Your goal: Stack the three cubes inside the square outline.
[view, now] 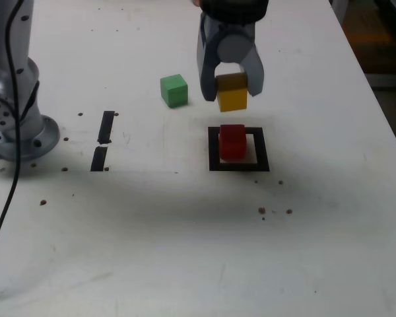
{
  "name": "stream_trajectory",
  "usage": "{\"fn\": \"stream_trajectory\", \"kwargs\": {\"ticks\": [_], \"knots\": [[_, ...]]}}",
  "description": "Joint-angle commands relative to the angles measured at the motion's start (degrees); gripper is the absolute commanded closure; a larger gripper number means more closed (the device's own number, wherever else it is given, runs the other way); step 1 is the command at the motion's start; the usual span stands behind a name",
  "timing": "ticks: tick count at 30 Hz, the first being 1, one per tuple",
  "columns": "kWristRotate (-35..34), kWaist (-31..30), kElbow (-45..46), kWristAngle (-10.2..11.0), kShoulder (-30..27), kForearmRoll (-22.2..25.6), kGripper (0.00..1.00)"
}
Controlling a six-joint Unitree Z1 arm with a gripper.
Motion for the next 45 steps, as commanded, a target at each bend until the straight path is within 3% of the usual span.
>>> {"fn": "stream_trajectory", "kwargs": {"ticks": [1, 20, 45], "knots": [[-0.69, -1.05, 0.29, 0.00, 0.60, -0.16, 0.74], [-1.80, -3.10, 2.52, -0.04, 4.15, -3.69, 0.74], [-1.59, -2.36, 5.32, 0.17, 4.09, -7.52, 0.73]]}}
